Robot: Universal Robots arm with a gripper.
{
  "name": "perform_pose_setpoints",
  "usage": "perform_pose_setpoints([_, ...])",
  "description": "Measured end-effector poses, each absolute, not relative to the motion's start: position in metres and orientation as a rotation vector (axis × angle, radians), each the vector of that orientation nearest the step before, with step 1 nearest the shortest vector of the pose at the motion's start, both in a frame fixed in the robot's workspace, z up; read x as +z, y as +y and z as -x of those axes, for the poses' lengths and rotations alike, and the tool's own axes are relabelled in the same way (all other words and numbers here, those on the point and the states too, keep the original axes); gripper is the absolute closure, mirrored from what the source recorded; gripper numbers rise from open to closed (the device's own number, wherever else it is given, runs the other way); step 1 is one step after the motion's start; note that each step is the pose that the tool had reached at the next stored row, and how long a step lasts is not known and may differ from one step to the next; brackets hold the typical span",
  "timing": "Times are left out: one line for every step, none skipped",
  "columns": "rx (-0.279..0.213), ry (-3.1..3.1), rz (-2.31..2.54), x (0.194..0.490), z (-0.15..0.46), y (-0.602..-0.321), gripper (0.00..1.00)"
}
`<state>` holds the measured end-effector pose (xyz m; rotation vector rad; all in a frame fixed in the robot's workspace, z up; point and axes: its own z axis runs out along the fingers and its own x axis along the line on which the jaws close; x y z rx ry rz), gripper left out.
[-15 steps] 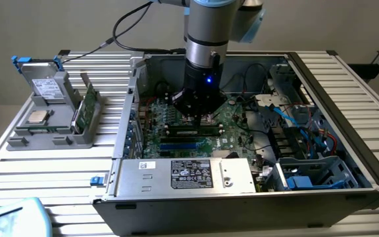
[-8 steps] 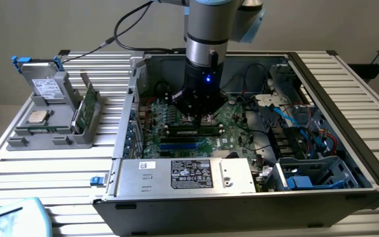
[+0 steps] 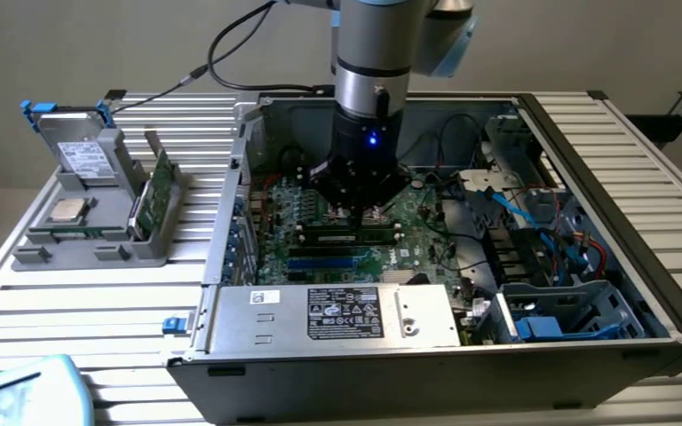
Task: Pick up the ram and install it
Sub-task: 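Press down the ram until it locks into place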
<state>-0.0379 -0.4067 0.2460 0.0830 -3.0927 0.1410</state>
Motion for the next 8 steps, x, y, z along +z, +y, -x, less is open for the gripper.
perform_pose_setpoints([0.141, -3.096, -0.069, 0.2461, 0.0379, -0.4066, 0.89])
perform_pose_setpoints([0.141, -3.097, -0.066, 0.246, 0.0378, -0.4066, 0.89])
perform_pose_setpoints([0.141, -3.097, -0.066, 0.2461, 0.0378, -0.4066, 0.89])
perform_pose_setpoints([0.141, -3.097, -0.066, 0.2461, 0.0379, -0.4066, 0.89])
perform_pose_setpoints([0.142, -3.097, -0.066, 0.2466, 0.0379, -0.4067, 0.89])
perform_pose_setpoints([0.142, -3.097, -0.066, 0.2469, 0.0379, -0.4066, 0.89])
perform_pose_setpoints([0.142, -3.097, -0.066, 0.247, 0.0379, -0.4066, 0.89])
perform_pose_setpoints([0.142, -3.097, -0.066, 0.247, 0.0379, -0.4067, 0.89])
